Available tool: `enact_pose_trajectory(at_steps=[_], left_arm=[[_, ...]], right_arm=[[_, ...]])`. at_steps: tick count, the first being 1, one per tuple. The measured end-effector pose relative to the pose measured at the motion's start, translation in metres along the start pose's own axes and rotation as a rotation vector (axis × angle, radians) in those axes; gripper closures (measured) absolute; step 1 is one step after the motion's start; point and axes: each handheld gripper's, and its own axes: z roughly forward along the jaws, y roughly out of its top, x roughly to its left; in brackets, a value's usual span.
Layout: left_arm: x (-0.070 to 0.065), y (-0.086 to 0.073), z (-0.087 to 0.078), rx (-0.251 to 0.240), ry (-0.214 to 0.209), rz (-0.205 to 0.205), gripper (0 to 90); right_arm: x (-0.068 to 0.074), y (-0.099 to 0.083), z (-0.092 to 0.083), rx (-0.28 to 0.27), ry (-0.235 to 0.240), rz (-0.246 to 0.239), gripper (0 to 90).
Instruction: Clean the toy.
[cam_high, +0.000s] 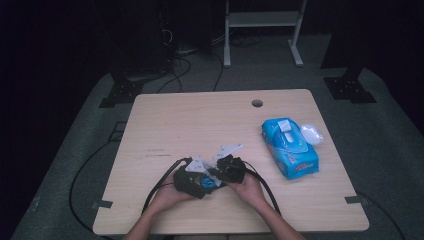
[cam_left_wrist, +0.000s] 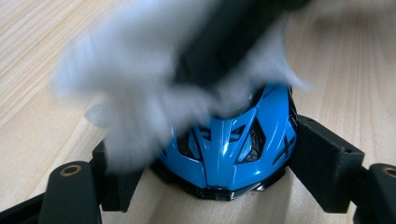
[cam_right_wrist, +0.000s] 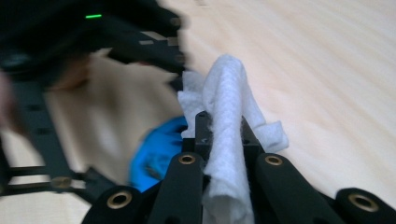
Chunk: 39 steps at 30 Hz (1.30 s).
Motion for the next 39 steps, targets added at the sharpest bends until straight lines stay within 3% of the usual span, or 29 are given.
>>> enact_pose_trajectory(at_steps=[2, 3, 4, 5, 8, 13, 15, 16, 18, 20, 23, 30, 32, 35, 36, 39], left_arm=[[0.0, 0.0, 0.0, 0.0, 0.001, 0.001, 23.7], [0.0, 0.0, 0.0, 0.0, 0.001, 0.0, 23.7], [0.0, 0.0, 0.0, 0.0, 0.001, 0.0, 23.8], [0.0, 0.0, 0.0, 0.0, 0.0, 0.0, 23.8], [0.0, 0.0, 0.0, 0.0, 0.0, 0.001, 23.8], [-0.001, 0.001, 0.001, 0.0, 0.003, 0.001, 23.8], [0.0, 0.001, 0.001, 0.0, 0.0, 0.002, 23.8], [0.0, 0.0, 0.0, 0.004, -0.001, 0.007, 23.8], [0.0, -0.001, -0.001, 0.0, -0.001, 0.006, 23.9], [0.0, -0.001, -0.001, 0.0, 0.0, 0.005, 23.8], [0.0, 0.0, 0.0, 0.002, 0.003, 0.01, 23.8], [0.0, -0.001, 0.0, 0.001, 0.002, 0.007, 23.9], [0.0, 0.0, 0.0, 0.001, 0.006, 0.012, 23.8], [0.0, 0.0, 0.0, 0.0, 0.006, 0.012, 23.8], [0.0, 0.0, 0.0, -0.001, 0.008, 0.012, 23.8], [0.0, -0.001, 0.0, 0.003, 0.006, 0.015, 23.8]], right_arm=[[-0.007, 0.0, -0.001, 0.006, 0.032, 0.069, 84.0], [-0.007, 0.001, 0.001, 0.004, 0.039, 0.072, 84.0], [-0.007, 0.001, 0.001, 0.004, 0.039, 0.072, 84.0], [-0.001, 0.003, 0.007, 0.012, 0.031, 0.04, 83.9], [-0.003, 0.006, 0.008, 0.027, 0.021, 0.032, 83.9], [-0.013, 0.004, -0.001, 0.041, 0.001, 0.06, 84.0], [-0.009, 0.004, 0.004, 0.029, 0.027, 0.063, 83.9], [-0.006, 0.004, 0.007, 0.023, 0.041, 0.053, 83.9], [0.0, 0.005, 0.009, 0.027, 0.027, 0.013, 83.9], [-0.002, 0.005, 0.008, 0.028, 0.033, 0.025, 84.0], [-0.016, 0.0, -0.002, 0.018, 0.024, 0.071, 84.0], [-0.008, 0.002, 0.001, 0.023, 0.008, 0.03, 84.0], [-0.012, 0.001, -0.003, 0.023, 0.004, 0.038, 84.0], [-0.021, -0.003, -0.011, 0.024, -0.039, 0.048, 84.0], [-0.024, -0.004, -0.012, 0.022, -0.032, 0.069, 84.0], [-0.02, -0.003, -0.009, 0.018, -0.029, 0.059, 84.1]])
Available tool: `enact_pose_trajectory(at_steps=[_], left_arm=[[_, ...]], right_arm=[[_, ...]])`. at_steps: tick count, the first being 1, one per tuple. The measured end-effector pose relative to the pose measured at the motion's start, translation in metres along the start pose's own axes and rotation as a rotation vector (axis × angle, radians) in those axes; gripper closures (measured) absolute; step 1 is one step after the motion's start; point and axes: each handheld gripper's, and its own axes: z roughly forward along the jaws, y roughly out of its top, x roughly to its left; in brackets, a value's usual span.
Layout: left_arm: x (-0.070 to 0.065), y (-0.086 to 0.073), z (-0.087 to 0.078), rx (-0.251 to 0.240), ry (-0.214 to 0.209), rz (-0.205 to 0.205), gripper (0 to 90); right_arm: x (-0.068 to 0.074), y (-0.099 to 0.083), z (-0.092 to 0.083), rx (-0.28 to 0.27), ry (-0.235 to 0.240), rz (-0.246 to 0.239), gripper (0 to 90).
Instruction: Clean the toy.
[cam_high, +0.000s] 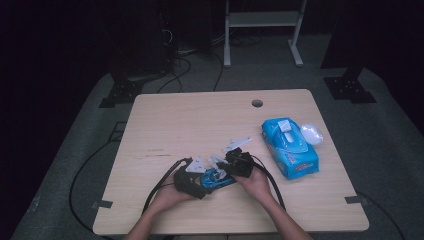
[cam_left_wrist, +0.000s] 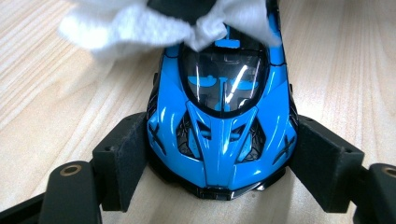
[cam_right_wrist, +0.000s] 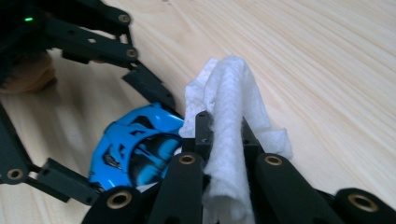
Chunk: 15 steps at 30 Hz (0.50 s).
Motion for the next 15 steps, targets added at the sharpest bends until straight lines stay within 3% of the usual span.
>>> enact_pose_trajectory(at_steps=[3, 4, 8, 10, 12, 15], left_arm=[[0.0, 0.0, 0.0, -0.003, -0.001, -0.001, 23.9], [0.0, -0.001, 0.0, -0.006, 0.001, -0.002, 23.9], [0.0, 0.0, 0.0, -0.006, -0.001, -0.006, 23.8], [0.0, 0.001, 0.0, 0.0, -0.001, -0.002, 23.8], [0.0, 0.0, 0.0, -0.005, 0.0, -0.006, 23.8], [0.0, 0.0, 0.0, 0.001, 0.0, -0.001, 23.9]], right_arm=[[0.002, 0.0, 0.001, 0.001, 0.002, -0.025, 84.1], [0.0, -0.001, -0.001, 0.0, 0.007, -0.012, 84.1], [-0.014, -0.008, -0.011, 0.013, -0.047, -0.012, 84.1], [-0.02, -0.012, -0.014, 0.003, -0.035, 0.036, 84.2], [-0.015, -0.012, -0.012, -0.01, -0.045, 0.014, 84.2], [-0.008, -0.009, -0.007, -0.029, -0.014, 0.005, 84.2]])
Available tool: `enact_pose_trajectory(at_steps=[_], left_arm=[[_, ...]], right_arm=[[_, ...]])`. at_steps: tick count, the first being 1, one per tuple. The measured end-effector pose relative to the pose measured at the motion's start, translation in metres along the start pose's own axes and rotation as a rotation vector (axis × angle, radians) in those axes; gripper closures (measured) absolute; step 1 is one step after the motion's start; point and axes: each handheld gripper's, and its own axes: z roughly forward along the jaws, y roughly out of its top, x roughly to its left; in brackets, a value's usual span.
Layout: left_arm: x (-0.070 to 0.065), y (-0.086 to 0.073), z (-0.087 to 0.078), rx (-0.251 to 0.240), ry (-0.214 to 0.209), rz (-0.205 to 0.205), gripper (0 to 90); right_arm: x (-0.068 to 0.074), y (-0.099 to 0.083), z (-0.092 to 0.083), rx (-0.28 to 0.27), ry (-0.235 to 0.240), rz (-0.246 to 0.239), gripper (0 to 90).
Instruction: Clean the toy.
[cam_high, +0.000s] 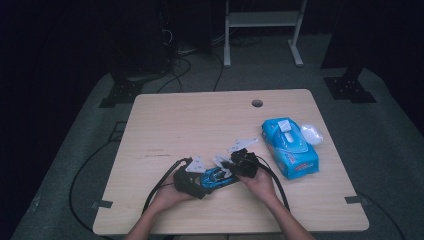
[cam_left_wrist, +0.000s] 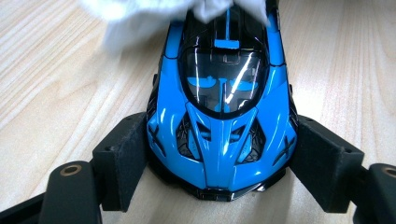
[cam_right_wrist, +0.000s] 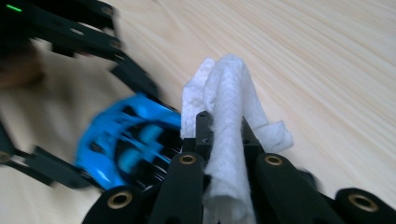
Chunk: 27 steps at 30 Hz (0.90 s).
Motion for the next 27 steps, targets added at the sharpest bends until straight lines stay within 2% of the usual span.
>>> enact_pose_trajectory(at_steps=[2, 3, 6, 8, 10, 13, 18, 19, 20, 21, 22, 23, 24, 25, 27], left_arm=[[0.0, 0.0, 0.0, -0.002, 0.0, 0.001, 23.9], [0.0, 0.0, 0.0, -0.004, 0.001, 0.001, 23.9], [0.0, -0.001, 0.0, -0.005, -0.001, 0.001, 23.9], [0.0, 0.0, 0.0, -0.001, 0.0, 0.004, 23.9], [0.0, 0.0, 0.0, -0.002, 0.001, 0.002, 23.9], [0.0, -0.001, -0.001, -0.002, -0.001, 0.006, 23.9], [0.0, -0.001, 0.0, -0.005, 0.0, 0.004, 23.9], [0.0, -0.001, 0.0, -0.005, 0.0, 0.003, 23.9], [0.0, -0.001, 0.0, -0.006, 0.001, 0.004, 23.9], [0.0, -0.001, 0.001, -0.008, 0.001, 0.002, 23.9], [0.0, -0.001, 0.001, -0.008, 0.002, 0.002, 23.9], [0.0, -0.001, 0.001, -0.009, 0.001, 0.001, 23.9], [0.0, -0.001, 0.001, -0.009, 0.001, 0.001, 23.8], [0.0, -0.001, 0.0, -0.007, 0.001, 0.003, 23.9], [0.0, -0.001, 0.0, -0.008, -0.001, 0.003, 23.9]], right_arm=[[0.004, 0.001, 0.001, -0.001, 0.006, -0.024, 84.1], [0.001, 0.0, -0.001, 0.0, 0.012, -0.019, 84.1], [-0.012, -0.007, -0.01, 0.025, -0.027, -0.005, 84.1], [-0.02, -0.011, -0.015, 0.02, -0.019, 0.034, 84.1], [-0.019, -0.011, -0.016, 0.019, -0.017, 0.035, 84.0], [-0.012, -0.009, -0.026, 0.018, -0.017, -0.017, 84.0], [-0.012, -0.017, -0.043, 0.038, 0.017, -0.01, 83.6], [-0.013, -0.021, -0.045, 0.046, 0.039, -0.008, 83.2], [-0.013, -0.028, -0.046, 0.065, 0.063, -0.021, 79.1], [-0.013, -0.031, -0.045, 0.066, 0.067, -0.02, 72.3], [-0.014, -0.032, -0.045, 0.056, 0.082, -0.015, 65.4], [-0.014, -0.032, -0.046, 0.048, 0.077, -0.016, 58.1], [-0.014, -0.032, -0.046, 0.048, 0.077, -0.016, 58.1], [-0.012, -0.029, -0.046, 0.036, 0.034, -0.058, 54.4], [-0.012, -0.026, -0.044, 0.021, 0.027, -0.073, 52.5]])
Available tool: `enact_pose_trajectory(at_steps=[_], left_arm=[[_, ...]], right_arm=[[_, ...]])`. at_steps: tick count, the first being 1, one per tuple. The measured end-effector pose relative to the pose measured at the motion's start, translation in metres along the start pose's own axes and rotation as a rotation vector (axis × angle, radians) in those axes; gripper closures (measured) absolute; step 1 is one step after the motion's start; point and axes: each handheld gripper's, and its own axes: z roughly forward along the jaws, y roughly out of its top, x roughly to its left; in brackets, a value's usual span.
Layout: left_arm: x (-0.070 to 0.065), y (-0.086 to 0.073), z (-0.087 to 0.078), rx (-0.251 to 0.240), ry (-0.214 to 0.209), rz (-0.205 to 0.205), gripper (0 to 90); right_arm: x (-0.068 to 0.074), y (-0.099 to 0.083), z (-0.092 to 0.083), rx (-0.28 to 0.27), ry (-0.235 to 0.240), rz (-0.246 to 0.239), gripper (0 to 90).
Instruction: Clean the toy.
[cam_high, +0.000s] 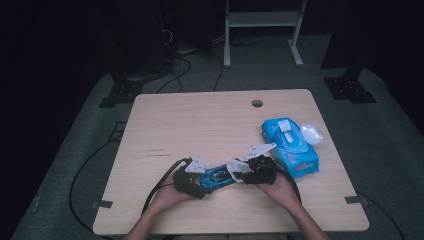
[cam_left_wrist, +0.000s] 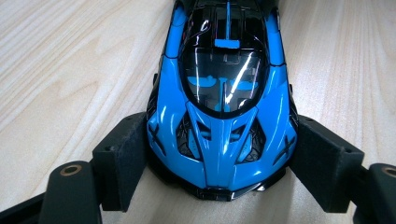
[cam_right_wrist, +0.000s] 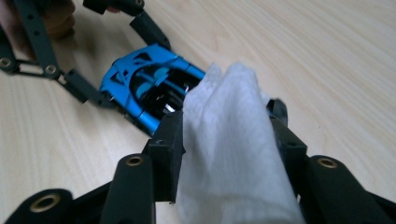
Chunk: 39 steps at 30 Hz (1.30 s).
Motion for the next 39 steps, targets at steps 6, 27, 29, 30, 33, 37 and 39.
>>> enact_pose_trajectory(at_steps=[6, 27, 29, 30, 33, 37, 39], left_arm=[[0.0, 0.0, 0.0, 0.0, -0.003, 0.0, 23.9], [0.0, 0.0, 0.001, -0.002, 0.003, 0.001, 23.9], [0.0, 0.0, 0.0, 0.003, 0.002, 0.005, 23.9], [0.0, 0.001, 0.001, 0.002, 0.001, 0.005, 23.9], [0.0, 0.001, 0.001, 0.001, 0.001, 0.002, 23.9], [0.0, 0.0, 0.001, 0.0, 0.002, 0.002, 23.9], [0.0, 0.001, 0.001, 0.001, 0.001, 0.005, 23.9]], right_arm=[[-0.003, 0.008, 0.016, -0.02, -0.02, 0.02, 65.1], [0.009, -0.008, 0.005, -0.022, -0.025, -0.013, 84.0], [0.0, -0.013, -0.005, -0.029, -0.048, 0.026, 84.0], [0.0, -0.013, -0.006, -0.026, -0.049, 0.028, 84.0], [0.005, -0.008, -0.004, -0.01, -0.059, -0.018, 83.9], [-0.001, -0.001, -0.006, -0.054, -0.09, 0.001, 83.9], [-0.011, 0.007, -0.003, -0.073, -0.108, 0.032, 83.9]])
